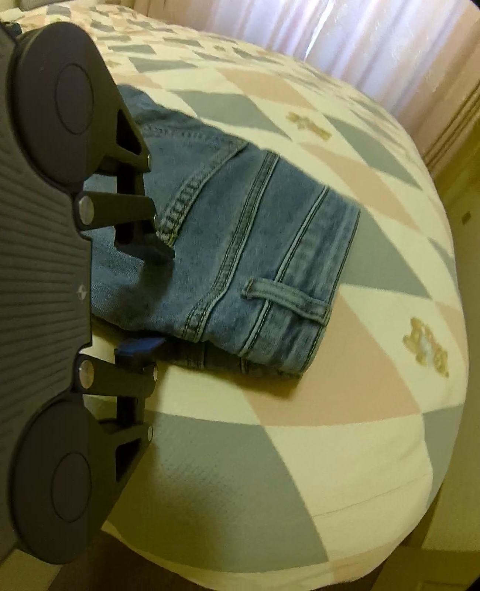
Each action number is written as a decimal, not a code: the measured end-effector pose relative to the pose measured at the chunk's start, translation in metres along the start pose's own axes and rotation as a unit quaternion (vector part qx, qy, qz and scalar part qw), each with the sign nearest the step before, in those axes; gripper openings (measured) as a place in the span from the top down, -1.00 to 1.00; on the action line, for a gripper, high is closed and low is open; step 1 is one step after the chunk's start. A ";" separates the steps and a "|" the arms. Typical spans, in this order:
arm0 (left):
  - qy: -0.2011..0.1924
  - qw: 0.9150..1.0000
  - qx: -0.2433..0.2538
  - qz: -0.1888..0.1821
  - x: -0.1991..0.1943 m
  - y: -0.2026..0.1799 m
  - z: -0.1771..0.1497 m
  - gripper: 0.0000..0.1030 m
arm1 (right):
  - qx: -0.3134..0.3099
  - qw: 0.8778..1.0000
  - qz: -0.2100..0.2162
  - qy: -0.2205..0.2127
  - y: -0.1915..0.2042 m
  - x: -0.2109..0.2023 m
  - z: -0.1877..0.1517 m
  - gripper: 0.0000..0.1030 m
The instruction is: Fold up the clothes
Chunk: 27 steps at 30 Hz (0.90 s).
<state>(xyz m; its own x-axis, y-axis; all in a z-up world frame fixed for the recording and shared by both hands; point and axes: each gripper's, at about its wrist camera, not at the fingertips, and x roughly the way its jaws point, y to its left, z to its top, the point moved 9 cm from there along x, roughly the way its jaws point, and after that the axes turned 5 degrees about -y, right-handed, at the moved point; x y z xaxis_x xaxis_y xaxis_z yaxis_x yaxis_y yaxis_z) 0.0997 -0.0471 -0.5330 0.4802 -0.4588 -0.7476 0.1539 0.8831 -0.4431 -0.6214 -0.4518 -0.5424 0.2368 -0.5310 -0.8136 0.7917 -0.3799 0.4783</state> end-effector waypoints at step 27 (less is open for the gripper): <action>-0.031 0.993 -0.110 0.016 -0.031 0.078 0.018 0.09 | -0.011 0.999 -0.047 -0.001 0.003 0.006 0.011 0.76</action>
<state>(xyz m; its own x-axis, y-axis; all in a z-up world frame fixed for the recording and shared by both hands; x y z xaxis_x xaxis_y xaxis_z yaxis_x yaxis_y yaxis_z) 0.1123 0.0376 -0.5353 0.5345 -0.4178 -0.7347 -0.0525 0.8512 -0.5222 -0.6239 -0.4641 -0.5424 0.1599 -0.4946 -0.8543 0.8224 -0.4119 0.3924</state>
